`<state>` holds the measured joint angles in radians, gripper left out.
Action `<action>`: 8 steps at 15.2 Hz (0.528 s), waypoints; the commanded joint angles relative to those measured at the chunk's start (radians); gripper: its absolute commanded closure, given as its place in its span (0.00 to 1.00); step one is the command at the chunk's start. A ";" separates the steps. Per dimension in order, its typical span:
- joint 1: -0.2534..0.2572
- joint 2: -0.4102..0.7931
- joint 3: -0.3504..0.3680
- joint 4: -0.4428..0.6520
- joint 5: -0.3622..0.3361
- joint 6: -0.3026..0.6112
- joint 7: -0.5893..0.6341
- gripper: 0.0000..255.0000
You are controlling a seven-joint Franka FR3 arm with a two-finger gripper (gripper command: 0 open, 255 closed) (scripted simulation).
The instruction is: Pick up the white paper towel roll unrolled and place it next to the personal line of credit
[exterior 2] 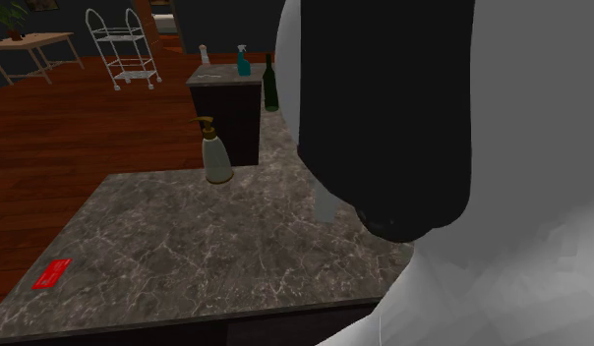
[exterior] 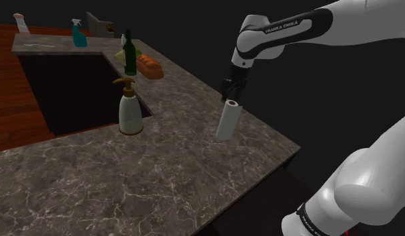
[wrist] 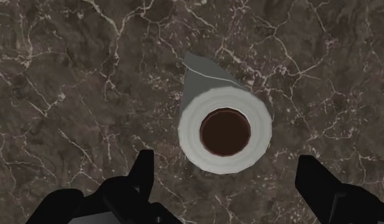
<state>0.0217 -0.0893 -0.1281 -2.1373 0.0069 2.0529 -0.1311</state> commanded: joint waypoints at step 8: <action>0.001 0.047 -0.001 -0.055 0.007 0.101 -0.006 0.00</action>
<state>0.0224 -0.0451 -0.1285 -2.1921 0.0136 2.1510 -0.1364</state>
